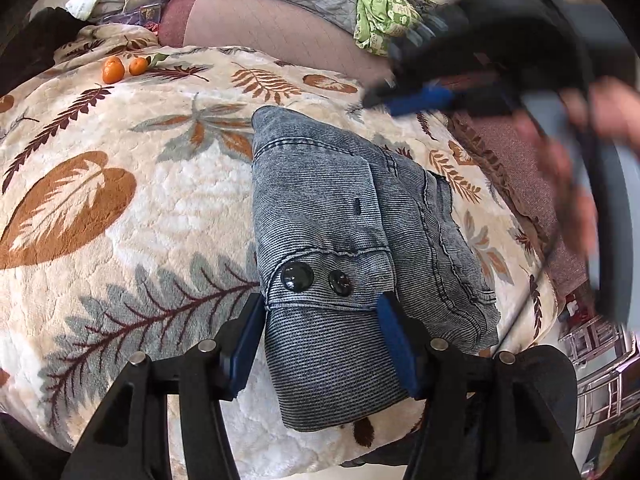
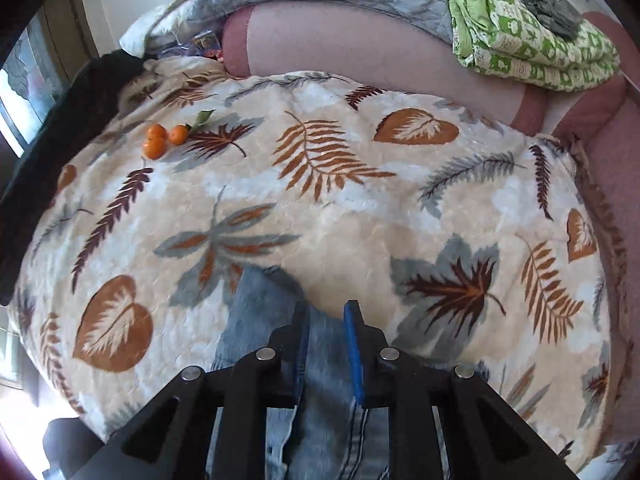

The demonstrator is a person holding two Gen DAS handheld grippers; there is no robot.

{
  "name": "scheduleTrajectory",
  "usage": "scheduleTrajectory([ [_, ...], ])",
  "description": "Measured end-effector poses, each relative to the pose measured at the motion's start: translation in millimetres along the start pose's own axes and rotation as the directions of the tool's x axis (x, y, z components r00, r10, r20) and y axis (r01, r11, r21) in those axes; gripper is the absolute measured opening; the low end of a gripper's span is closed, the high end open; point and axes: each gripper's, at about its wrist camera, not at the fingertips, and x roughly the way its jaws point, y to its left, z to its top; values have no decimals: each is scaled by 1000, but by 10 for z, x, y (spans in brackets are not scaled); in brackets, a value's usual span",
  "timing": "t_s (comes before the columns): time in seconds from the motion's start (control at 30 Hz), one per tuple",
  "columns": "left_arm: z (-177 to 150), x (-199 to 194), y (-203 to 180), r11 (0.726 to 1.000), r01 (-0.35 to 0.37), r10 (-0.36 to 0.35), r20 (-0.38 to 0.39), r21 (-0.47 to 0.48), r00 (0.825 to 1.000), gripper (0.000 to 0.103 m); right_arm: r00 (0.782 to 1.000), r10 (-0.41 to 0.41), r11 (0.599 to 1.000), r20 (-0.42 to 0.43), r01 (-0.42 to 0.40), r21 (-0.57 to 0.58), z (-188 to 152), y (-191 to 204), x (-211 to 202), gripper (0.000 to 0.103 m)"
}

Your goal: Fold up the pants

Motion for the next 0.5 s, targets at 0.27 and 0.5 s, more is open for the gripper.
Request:
scheduleTrajectory([
  [0.27,-75,-105,-78,998,-44,41,58,44,997,62,996,-51,992,-74,59,108,-862,-611,317,71],
  [0.5,-98,-110,-52,997,-62,58,77,48,995,69,1000,-21,992,0,21,122,-1352,-712,-23,76],
])
